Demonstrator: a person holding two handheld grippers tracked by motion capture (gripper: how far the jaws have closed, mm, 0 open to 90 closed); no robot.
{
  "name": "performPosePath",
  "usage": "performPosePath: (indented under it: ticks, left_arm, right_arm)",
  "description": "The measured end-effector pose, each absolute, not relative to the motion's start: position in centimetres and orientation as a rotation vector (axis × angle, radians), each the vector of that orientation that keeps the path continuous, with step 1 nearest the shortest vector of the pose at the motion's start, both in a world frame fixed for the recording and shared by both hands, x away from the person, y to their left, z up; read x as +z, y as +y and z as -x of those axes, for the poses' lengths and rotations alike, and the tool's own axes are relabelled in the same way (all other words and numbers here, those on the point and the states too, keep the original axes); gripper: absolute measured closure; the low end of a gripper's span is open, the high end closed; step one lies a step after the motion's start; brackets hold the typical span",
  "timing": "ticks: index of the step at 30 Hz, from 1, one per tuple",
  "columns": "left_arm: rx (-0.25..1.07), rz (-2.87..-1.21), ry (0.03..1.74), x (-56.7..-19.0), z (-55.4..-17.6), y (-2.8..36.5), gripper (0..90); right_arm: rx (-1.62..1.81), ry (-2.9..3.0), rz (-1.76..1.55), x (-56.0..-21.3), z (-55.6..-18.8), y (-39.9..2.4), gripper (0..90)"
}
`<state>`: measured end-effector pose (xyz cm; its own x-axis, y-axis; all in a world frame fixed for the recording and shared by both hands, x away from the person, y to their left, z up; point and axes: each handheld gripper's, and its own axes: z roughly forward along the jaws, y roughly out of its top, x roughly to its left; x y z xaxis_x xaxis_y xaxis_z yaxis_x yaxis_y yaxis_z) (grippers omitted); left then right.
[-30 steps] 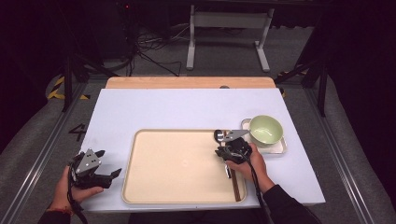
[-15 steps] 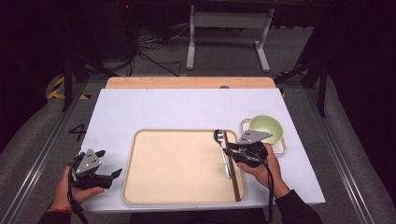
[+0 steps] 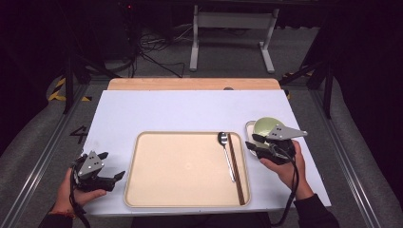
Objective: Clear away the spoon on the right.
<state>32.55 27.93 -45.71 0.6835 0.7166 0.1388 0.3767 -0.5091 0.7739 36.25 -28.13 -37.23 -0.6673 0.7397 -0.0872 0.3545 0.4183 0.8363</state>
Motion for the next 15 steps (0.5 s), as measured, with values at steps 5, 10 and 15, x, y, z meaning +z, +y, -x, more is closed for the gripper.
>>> performPosePath:
  ticks: [5, 10, 15]
  left_arm:
    - [0.585, -2.147, 0.835, -45.7, -32.6, 27.9, 11.4]
    - [0.586, -2.152, 0.835, -45.8, -32.6, 28.0, 11.3]
    - [0.590, -2.153, 0.836, -45.8, -32.4, 28.0, 11.3]
  right_arm:
    - [1.166, 2.129, -1.037, -36.4, -36.6, -30.3, 47.9]
    - [1.094, 2.049, -1.126, -36.0, -37.1, -32.3, 38.4]
    - [1.037, 2.015, -1.195, -36.4, -37.9, -33.8, 33.7]
